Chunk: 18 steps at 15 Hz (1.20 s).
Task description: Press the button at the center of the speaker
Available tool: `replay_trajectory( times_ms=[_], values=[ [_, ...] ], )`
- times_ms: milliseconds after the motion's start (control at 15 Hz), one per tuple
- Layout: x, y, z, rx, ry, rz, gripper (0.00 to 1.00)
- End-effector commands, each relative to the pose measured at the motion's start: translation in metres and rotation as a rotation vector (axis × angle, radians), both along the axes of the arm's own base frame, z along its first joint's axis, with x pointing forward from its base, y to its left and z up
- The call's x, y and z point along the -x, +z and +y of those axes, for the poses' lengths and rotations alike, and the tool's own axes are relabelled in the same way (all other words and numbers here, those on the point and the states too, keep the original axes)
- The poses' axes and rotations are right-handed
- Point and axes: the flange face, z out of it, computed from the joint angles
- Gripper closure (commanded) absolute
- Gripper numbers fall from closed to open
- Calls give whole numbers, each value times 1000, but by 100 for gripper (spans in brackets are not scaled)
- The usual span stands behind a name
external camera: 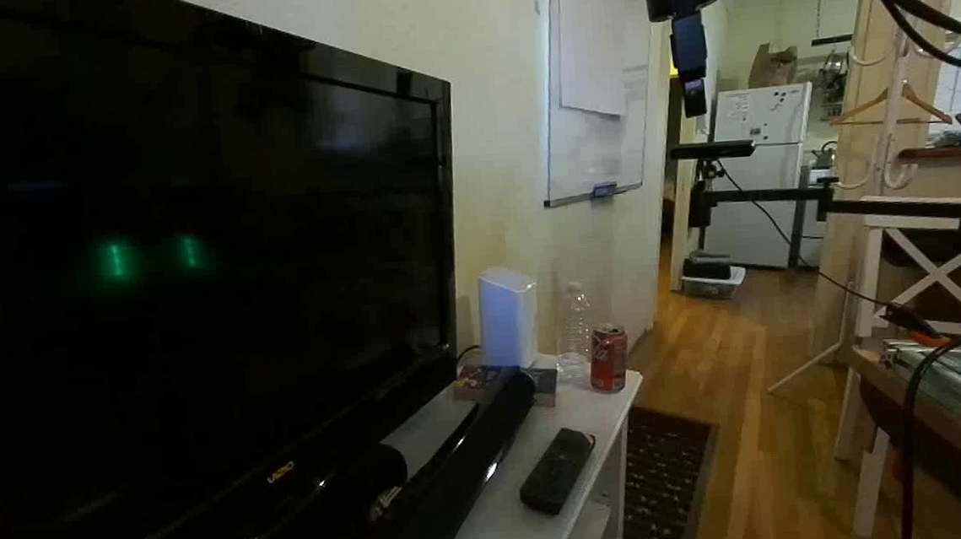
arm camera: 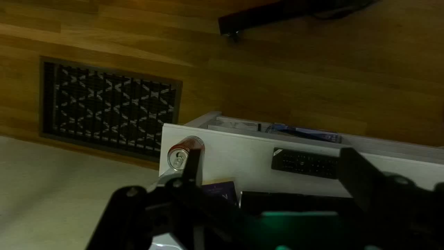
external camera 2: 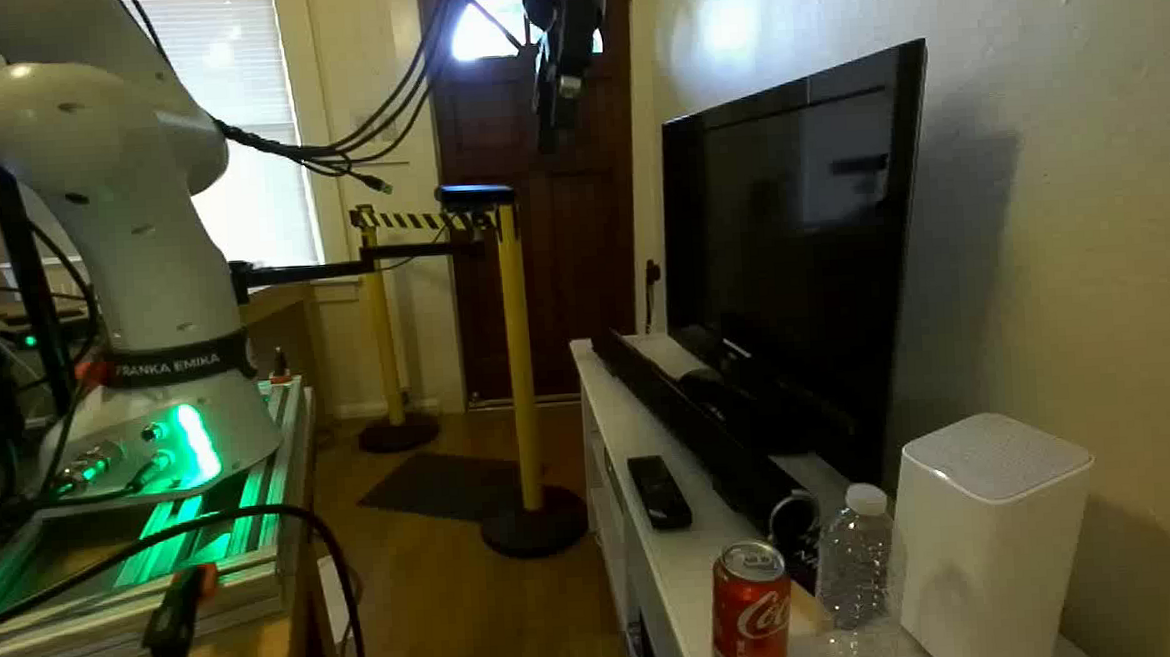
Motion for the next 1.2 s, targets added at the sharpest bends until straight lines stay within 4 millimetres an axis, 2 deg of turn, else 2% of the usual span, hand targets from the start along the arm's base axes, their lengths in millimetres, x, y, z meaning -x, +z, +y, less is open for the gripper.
replay_trajectory(
  times_ms=[0, 533, 600, 800, 933, 1067, 1133],
  values=[
    [0, 0, 0, 0, 0, 1, 0],
    [0, 0, 0, 0, 0, 0, 0],
    [-7, -3, 8, -16, 15, -10, 0],
    [-36, -9, 59, -87, 87, -68, 0],
    [-54, -17, 101, -185, 130, -102, 0],
    [-77, -28, 140, -253, 111, -158, 0],
    [-88, -35, 152, -280, 108, -175, 0]
  ],
)
